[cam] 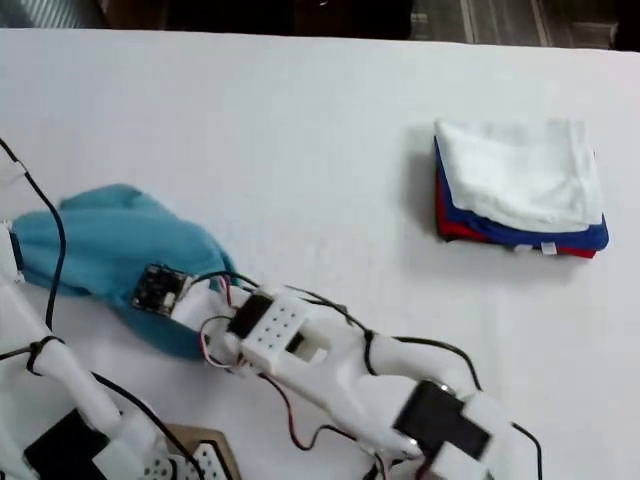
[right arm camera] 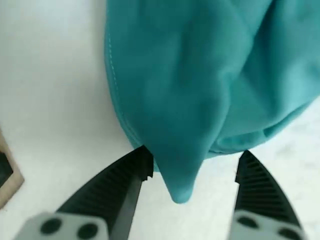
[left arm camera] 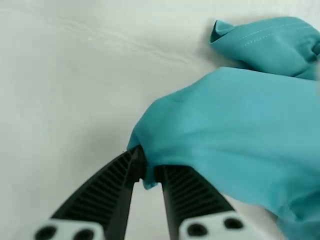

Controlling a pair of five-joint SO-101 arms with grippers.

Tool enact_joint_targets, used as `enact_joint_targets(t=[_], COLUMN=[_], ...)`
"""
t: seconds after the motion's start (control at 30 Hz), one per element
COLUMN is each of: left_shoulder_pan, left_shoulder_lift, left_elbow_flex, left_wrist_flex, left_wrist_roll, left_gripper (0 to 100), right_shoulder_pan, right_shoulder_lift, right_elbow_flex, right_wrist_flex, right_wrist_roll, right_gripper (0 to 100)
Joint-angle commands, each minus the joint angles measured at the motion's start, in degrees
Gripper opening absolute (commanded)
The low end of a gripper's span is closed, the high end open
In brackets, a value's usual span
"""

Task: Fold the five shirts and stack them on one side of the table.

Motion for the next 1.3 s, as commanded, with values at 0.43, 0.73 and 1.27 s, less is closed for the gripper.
enact_joint_targets(t=[0.43,0.73,1.27], left_shoulder_pan=[-0.62,0.09,31.74], left_shoulder_lift=[-2.11,-1.67,-1.67], left_elbow_flex=[-2.51,-1.98,-2.15], left_wrist_flex=[-0.62,-0.44,19.25], left_wrist_roll=[0.26,0.26,0.18], left_gripper=[3,3,5], right_shoulder_pan=[0.66,17.01,44.88], right_shoulder_lift=[13.85,3.38,-16.22], right_elbow_flex=[-22.86,-23.21,-23.21], right_wrist_flex=[19.47,22.20,24.31], right_wrist_roll=[-0.88,5.71,18.46], right_gripper=[2.1,1.9,1.9])
